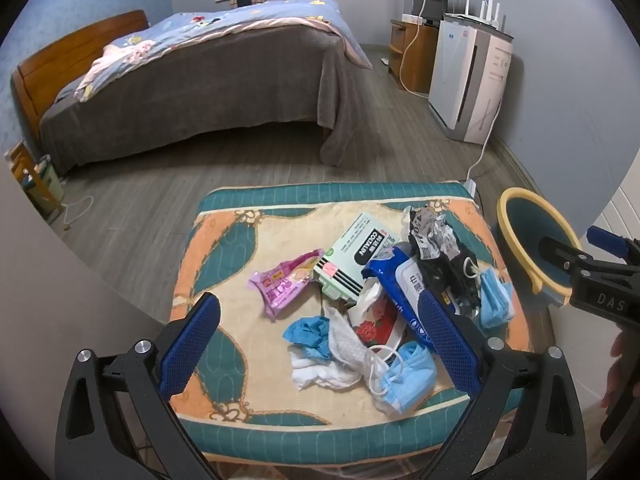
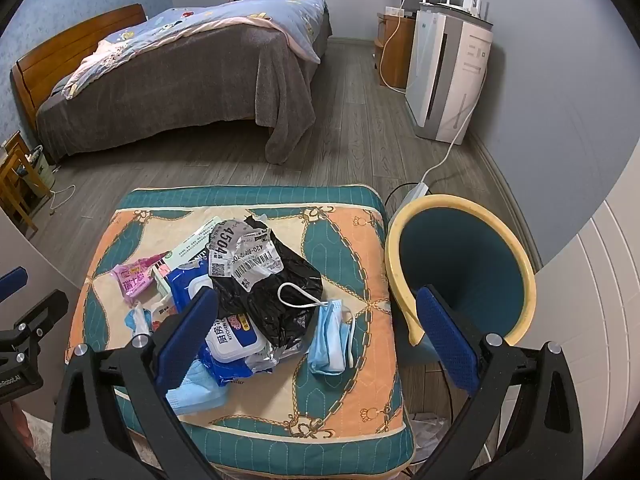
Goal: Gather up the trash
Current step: 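Grasp the blue face mask with the right tool while left tool approaches the black bag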
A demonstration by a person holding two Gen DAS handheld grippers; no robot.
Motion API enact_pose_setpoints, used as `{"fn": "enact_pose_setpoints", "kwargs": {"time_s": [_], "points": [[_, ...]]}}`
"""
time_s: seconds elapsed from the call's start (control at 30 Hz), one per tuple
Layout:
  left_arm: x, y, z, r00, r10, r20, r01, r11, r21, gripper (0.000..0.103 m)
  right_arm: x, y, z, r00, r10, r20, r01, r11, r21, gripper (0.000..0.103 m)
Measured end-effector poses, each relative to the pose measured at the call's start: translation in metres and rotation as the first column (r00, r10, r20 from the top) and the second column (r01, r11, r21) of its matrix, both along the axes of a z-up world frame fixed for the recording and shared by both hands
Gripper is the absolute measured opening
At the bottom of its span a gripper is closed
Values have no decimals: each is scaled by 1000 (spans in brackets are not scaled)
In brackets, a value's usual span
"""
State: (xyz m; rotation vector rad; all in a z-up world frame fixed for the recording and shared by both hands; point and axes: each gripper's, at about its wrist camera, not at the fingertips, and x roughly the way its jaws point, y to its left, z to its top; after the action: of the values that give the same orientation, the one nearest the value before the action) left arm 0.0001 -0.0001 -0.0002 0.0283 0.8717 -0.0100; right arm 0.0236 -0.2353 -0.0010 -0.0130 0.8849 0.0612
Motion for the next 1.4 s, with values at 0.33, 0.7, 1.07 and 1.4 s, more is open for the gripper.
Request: {"fn": "enact_pose_setpoints", "kwargs": {"time_s": [0.33, 0.7, 1.07, 1.4], "points": [[-1, -1, 1, 1000, 1, -2, -1, 1000, 3, 98, 0, 0, 0, 1000, -1, -1, 1, 1000, -1, 98], [1, 0, 0, 1000, 7, -3, -7, 1000, 23, 98, 0, -1, -2, 1000, 3, 0, -3, 1000, -3, 98], [13, -9, -12, 998, -45, -31, 47, 998, 49, 98, 14, -29, -21, 991, -65, -119, 73, 995, 66, 98], [50, -22, -30, 994, -103, -36, 105, 993, 57, 98, 36, -41, -51, 971, -108, -214, 120, 992, 42, 97]]}}
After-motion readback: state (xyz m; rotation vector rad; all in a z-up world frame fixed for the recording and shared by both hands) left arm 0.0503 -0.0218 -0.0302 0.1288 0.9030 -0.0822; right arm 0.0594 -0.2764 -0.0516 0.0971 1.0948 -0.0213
